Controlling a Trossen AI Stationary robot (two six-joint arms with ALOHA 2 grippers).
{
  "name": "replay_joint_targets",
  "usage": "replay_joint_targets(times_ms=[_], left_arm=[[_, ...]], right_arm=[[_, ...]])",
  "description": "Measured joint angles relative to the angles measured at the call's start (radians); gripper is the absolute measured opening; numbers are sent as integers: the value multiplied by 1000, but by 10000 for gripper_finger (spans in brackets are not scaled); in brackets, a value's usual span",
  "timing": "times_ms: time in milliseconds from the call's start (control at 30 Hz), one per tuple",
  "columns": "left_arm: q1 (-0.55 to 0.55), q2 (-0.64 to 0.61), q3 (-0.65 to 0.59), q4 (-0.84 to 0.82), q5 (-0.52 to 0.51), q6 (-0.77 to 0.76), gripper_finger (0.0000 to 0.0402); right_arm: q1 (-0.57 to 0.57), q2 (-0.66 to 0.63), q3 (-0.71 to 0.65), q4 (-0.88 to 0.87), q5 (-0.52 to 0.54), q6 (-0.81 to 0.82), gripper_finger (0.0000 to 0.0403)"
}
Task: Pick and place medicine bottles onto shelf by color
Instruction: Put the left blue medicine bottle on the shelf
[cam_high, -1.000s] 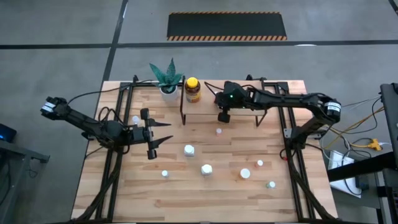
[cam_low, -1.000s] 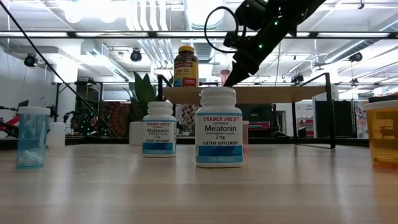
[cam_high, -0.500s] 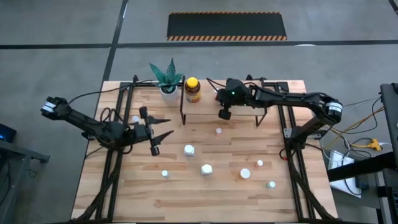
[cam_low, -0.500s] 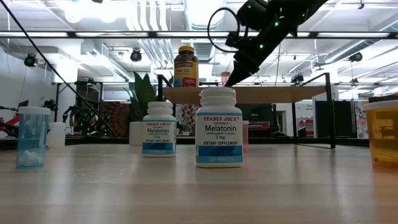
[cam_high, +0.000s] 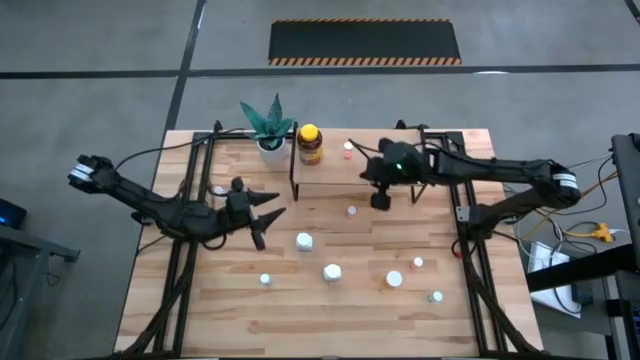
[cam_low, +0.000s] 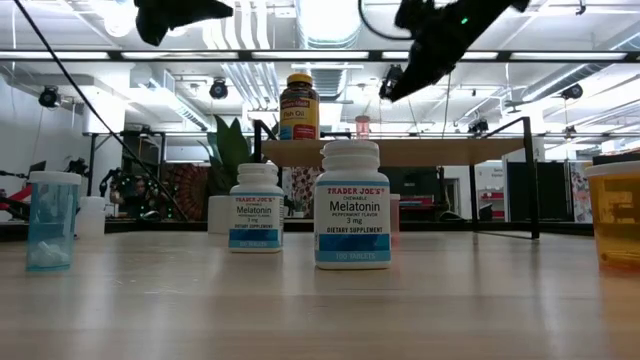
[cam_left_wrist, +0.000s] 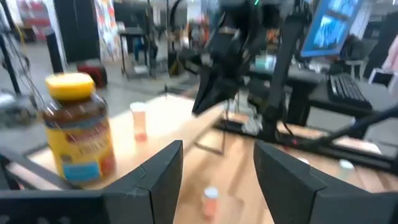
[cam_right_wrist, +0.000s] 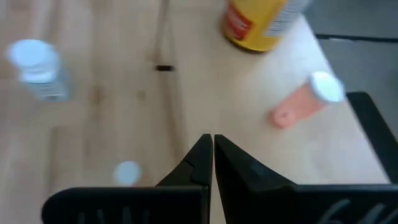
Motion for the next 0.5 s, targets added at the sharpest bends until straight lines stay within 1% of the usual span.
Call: replay_joint_targets(times_ms=[167,333,500], left_arm=[[-33,97,147,-274,30,-191,180],[-55,227,346,-556,154,-314,180],[-66,365,564,-930,268,-470,188]], right_arm=[[101,-100,-78,2,-22,48,9],[205,-177,-163,37,-22,75,9],[289,-223,-243,134,-22,99,9]])
